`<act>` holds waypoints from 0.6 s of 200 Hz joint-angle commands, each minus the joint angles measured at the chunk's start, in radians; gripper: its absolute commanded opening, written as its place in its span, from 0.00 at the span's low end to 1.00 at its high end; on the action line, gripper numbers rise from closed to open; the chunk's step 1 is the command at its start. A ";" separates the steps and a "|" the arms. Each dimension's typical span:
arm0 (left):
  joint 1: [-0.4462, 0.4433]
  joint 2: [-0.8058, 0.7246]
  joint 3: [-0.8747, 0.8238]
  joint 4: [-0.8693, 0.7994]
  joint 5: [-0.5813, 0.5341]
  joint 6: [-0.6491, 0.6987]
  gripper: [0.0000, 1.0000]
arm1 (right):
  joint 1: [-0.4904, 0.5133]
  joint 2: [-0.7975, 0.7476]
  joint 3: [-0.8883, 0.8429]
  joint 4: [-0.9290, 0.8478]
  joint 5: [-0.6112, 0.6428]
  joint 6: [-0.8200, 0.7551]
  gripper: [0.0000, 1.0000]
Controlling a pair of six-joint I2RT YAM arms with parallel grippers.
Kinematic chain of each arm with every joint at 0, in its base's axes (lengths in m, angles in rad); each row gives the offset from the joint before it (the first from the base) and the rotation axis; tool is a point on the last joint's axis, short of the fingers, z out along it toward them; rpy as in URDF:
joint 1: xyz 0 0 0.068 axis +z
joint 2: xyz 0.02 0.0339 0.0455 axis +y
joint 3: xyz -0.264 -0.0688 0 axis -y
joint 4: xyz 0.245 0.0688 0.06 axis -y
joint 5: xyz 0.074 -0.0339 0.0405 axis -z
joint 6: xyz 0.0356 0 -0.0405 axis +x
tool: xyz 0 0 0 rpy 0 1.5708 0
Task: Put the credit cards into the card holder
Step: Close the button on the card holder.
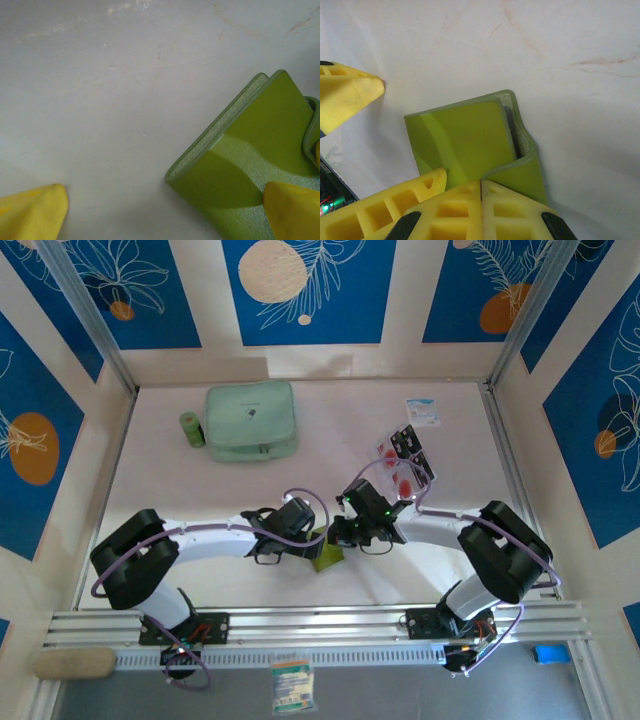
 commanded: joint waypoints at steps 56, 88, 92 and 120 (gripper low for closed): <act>-0.009 -0.008 -0.001 -0.053 -0.008 0.018 1.00 | -0.030 -0.099 0.015 -0.168 -0.031 -0.022 0.16; -0.009 -0.021 0.008 -0.054 -0.008 0.013 1.00 | -0.049 -0.175 0.019 -0.209 -0.021 -0.025 0.20; -0.009 -0.025 0.009 -0.053 -0.008 0.012 1.00 | -0.053 -0.186 0.017 -0.215 -0.019 -0.025 0.20; -0.007 -0.060 0.027 -0.061 -0.026 0.013 1.00 | -0.093 -0.261 -0.007 -0.261 0.008 -0.023 0.20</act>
